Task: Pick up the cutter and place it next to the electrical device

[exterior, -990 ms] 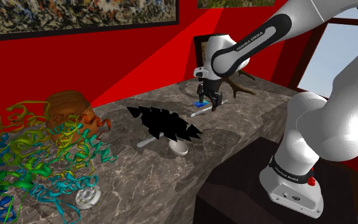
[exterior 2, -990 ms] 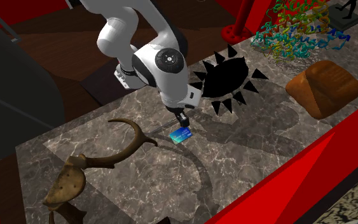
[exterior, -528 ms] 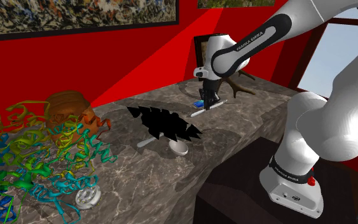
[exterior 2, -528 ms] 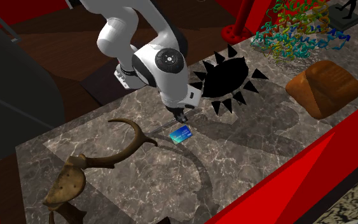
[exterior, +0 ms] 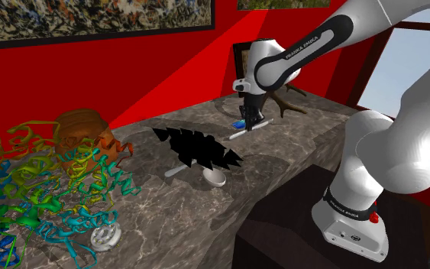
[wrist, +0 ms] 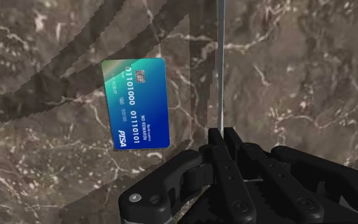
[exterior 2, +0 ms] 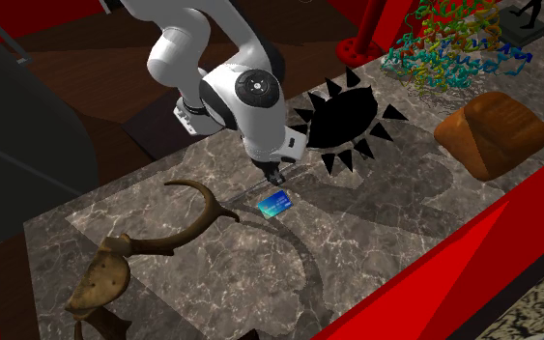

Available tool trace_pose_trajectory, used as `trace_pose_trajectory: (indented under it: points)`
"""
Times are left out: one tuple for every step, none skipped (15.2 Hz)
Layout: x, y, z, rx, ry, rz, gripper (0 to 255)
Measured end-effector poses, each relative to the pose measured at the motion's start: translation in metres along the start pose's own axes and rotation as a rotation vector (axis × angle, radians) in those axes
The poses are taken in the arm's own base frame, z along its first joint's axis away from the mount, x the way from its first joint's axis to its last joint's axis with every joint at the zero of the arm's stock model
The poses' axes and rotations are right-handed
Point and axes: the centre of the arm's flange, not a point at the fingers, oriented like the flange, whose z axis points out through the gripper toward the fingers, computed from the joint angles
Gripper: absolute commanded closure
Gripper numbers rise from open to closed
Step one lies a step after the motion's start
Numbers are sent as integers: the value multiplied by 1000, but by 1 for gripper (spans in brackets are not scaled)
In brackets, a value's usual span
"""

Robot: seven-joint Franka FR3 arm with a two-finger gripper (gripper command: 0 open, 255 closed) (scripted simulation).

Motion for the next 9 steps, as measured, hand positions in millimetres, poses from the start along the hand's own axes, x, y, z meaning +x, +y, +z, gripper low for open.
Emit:
trace_pose_trajectory:
  points:
    - [0,0,-5,0,0,0,255]
    - [-1,0,-10,0,0,0,255]
    - [0,1,-15,0,0,0,255]
    - [1,0,-19,0,0,0,255]
    - [1,2,-25,0,0,0,255]
    - [2,1,-30,0,0,0,255]
    - [2,1,-34,0,0,0,255]
    - [2,1,-40,0,0,0,255]
    - [2,1,-45,0,0,0,255]
